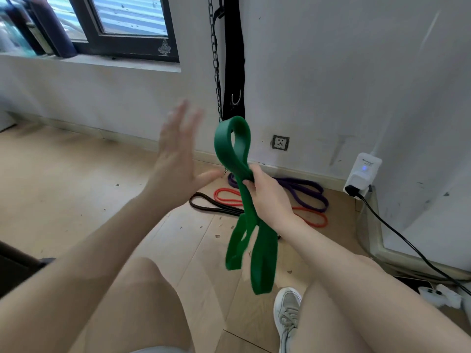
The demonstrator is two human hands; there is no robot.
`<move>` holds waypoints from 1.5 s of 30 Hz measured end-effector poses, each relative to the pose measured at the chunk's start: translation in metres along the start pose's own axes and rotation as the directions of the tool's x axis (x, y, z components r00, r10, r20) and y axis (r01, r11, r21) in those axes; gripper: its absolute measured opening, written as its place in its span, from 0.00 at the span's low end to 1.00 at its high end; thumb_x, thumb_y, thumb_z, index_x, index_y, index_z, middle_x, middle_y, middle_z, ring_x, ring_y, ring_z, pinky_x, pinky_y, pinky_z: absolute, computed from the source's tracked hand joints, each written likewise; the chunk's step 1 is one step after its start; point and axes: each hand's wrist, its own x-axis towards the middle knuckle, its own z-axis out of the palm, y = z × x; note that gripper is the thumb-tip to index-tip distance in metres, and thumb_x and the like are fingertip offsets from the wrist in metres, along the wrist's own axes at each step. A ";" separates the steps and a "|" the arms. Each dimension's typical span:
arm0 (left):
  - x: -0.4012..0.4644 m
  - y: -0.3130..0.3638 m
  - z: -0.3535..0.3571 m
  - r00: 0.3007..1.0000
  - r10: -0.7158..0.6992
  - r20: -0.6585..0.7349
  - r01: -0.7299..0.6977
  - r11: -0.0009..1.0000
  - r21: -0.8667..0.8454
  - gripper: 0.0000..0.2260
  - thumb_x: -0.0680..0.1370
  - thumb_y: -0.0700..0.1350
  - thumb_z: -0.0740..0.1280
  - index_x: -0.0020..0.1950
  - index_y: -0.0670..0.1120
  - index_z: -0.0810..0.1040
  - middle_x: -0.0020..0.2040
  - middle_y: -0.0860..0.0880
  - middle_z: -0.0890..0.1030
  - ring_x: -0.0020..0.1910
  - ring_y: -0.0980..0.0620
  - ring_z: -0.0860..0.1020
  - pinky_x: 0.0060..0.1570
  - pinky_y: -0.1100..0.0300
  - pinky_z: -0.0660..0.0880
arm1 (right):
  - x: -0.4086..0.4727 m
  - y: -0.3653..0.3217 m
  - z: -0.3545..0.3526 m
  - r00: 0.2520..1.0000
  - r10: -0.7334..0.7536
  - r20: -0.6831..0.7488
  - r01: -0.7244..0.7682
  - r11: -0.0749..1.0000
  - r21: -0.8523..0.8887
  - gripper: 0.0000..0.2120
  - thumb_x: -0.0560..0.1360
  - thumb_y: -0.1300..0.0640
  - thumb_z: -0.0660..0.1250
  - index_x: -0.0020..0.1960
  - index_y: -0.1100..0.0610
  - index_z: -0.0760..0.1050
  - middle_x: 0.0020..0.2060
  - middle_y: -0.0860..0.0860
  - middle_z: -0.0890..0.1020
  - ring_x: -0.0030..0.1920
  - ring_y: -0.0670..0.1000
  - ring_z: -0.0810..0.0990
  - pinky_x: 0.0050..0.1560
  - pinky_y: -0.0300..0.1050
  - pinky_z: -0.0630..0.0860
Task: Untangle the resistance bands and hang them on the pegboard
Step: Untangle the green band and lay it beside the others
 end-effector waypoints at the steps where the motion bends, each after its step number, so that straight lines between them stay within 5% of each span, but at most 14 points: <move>1: 0.004 -0.001 -0.003 0.963 0.236 0.132 -0.263 0.933 0.247 0.41 0.63 0.52 0.77 0.71 0.46 0.62 0.73 0.42 0.62 0.73 0.43 0.58 0.70 0.46 0.53 | 0.001 0.001 0.003 0.997 -0.068 -0.047 0.061 0.989 -0.136 0.09 0.80 0.56 0.56 0.59 0.55 0.68 0.45 0.52 0.79 0.41 0.56 0.79 0.34 0.48 0.72; 4: 0.015 -0.001 0.009 0.762 0.417 0.495 -0.630 0.653 0.421 0.30 0.60 0.50 0.77 0.59 0.43 0.76 0.63 0.42 0.76 0.65 0.41 0.72 0.67 0.44 0.62 | 0.003 0.006 0.014 0.947 -0.295 -0.130 0.199 0.852 -0.485 0.16 0.72 0.61 0.71 0.57 0.57 0.70 0.35 0.52 0.79 0.29 0.53 0.79 0.25 0.40 0.64; 6: 0.022 -0.002 0.019 0.720 0.402 0.565 -0.676 0.591 0.441 0.27 0.62 0.50 0.76 0.57 0.43 0.77 0.58 0.44 0.80 0.62 0.44 0.76 0.69 0.48 0.60 | 0.000 0.009 0.013 0.911 -0.379 -0.161 0.228 0.790 -0.568 0.24 0.61 0.64 0.78 0.53 0.58 0.71 0.29 0.51 0.77 0.23 0.50 0.76 0.21 0.38 0.63; 9: 0.036 -0.003 0.025 0.704 0.304 0.641 -0.674 0.571 0.469 0.25 0.64 0.56 0.75 0.55 0.45 0.75 0.47 0.50 0.82 0.52 0.48 0.80 0.63 0.51 0.69 | -0.005 0.022 0.007 0.881 -0.438 -0.177 0.276 0.781 -0.561 0.23 0.61 0.66 0.77 0.55 0.59 0.76 0.33 0.52 0.80 0.29 0.53 0.80 0.26 0.41 0.72; 13: 0.047 0.008 0.029 0.686 0.403 0.605 -0.693 0.614 0.377 0.15 0.59 0.44 0.80 0.37 0.45 0.76 0.30 0.50 0.78 0.29 0.47 0.77 0.30 0.58 0.75 | -0.009 0.029 -0.013 0.992 -0.126 0.032 0.129 0.984 -0.122 0.14 0.75 0.56 0.67 0.59 0.55 0.70 0.50 0.51 0.80 0.48 0.52 0.79 0.47 0.47 0.75; 18: 0.048 0.018 0.043 0.722 0.487 0.491 -0.662 0.692 0.288 0.14 0.61 0.46 0.79 0.38 0.44 0.76 0.31 0.50 0.78 0.29 0.47 0.77 0.30 0.60 0.72 | -0.009 0.047 -0.025 0.879 0.086 0.469 -0.287 0.880 0.377 0.17 0.71 0.58 0.70 0.49 0.47 0.62 0.51 0.49 0.79 0.50 0.48 0.79 0.49 0.46 0.78; 22: 0.044 0.006 0.063 0.760 0.198 0.619 -0.459 0.838 0.294 0.13 0.75 0.53 0.66 0.53 0.46 0.73 0.49 0.50 0.77 0.50 0.48 0.75 0.40 0.57 0.66 | 0.002 0.062 -0.030 0.819 0.130 0.558 -0.335 0.899 0.282 0.22 0.71 0.57 0.70 0.57 0.48 0.62 0.52 0.51 0.76 0.51 0.50 0.77 0.54 0.47 0.76; 24: 0.034 -0.007 0.078 0.751 0.108 0.651 -0.320 0.922 0.216 0.14 0.75 0.53 0.66 0.54 0.45 0.72 0.48 0.49 0.76 0.48 0.48 0.74 0.38 0.59 0.62 | 0.011 0.072 -0.035 0.787 0.142 0.600 -0.299 0.939 0.170 0.20 0.71 0.53 0.70 0.56 0.48 0.64 0.51 0.49 0.76 0.51 0.50 0.77 0.51 0.44 0.73; 28: 0.016 -0.041 0.113 0.811 0.292 0.506 -0.323 0.946 -0.027 0.14 0.69 0.49 0.73 0.47 0.41 0.76 0.38 0.46 0.78 0.36 0.45 0.76 0.32 0.60 0.65 | 0.030 0.084 -0.035 0.753 0.182 0.632 -0.251 0.968 0.020 0.19 0.71 0.46 0.69 0.56 0.49 0.65 0.49 0.46 0.77 0.49 0.47 0.77 0.47 0.43 0.74; 32: -0.006 -0.095 0.147 0.838 0.261 0.479 -0.254 0.964 -0.080 0.16 0.69 0.56 0.64 0.47 0.45 0.74 0.37 0.48 0.79 0.34 0.48 0.76 0.31 0.62 0.68 | 0.059 0.097 0.014 0.732 0.199 0.651 -0.212 0.975 -0.060 0.20 0.71 0.46 0.69 0.56 0.49 0.64 0.50 0.47 0.77 0.48 0.48 0.77 0.48 0.44 0.75; 37: -0.072 -0.196 0.221 0.727 0.108 0.678 -0.116 0.993 -0.033 0.17 0.66 0.51 0.74 0.48 0.48 0.71 0.36 0.47 0.79 0.33 0.46 0.79 0.32 0.55 0.75 | 0.078 0.138 0.152 0.588 0.268 0.763 -0.186 0.963 -0.195 0.22 0.71 0.46 0.69 0.55 0.50 0.61 0.48 0.50 0.76 0.44 0.51 0.76 0.43 0.47 0.74; 39: -0.099 -0.229 0.249 0.699 -0.051 0.713 0.071 0.997 0.001 0.13 0.72 0.52 0.68 0.51 0.50 0.68 0.42 0.44 0.79 0.39 0.43 0.78 0.39 0.49 0.76 | 0.085 0.157 0.204 0.561 0.303 0.770 -0.229 0.951 -0.208 0.19 0.72 0.47 0.69 0.54 0.51 0.62 0.46 0.51 0.77 0.44 0.53 0.77 0.44 0.49 0.74; 42: -0.128 -0.268 0.287 0.629 -0.297 0.719 0.284 0.948 0.143 0.12 0.77 0.51 0.63 0.56 0.47 0.71 0.50 0.45 0.77 0.50 0.41 0.75 0.49 0.50 0.70 | 0.090 0.176 0.276 0.559 0.340 0.756 -0.271 0.937 -0.221 0.16 0.74 0.49 0.66 0.55 0.53 0.63 0.47 0.52 0.78 0.44 0.54 0.78 0.45 0.50 0.76; 45: -0.144 -0.298 0.314 0.538 -0.451 0.712 0.334 0.890 0.311 0.12 0.78 0.50 0.62 0.59 0.45 0.71 0.54 0.46 0.76 0.54 0.42 0.72 0.52 0.54 0.65 | 0.088 0.183 0.335 0.627 0.351 0.696 -0.220 0.936 -0.274 0.16 0.76 0.52 0.64 0.61 0.56 0.66 0.56 0.54 0.75 0.54 0.55 0.75 0.53 0.49 0.72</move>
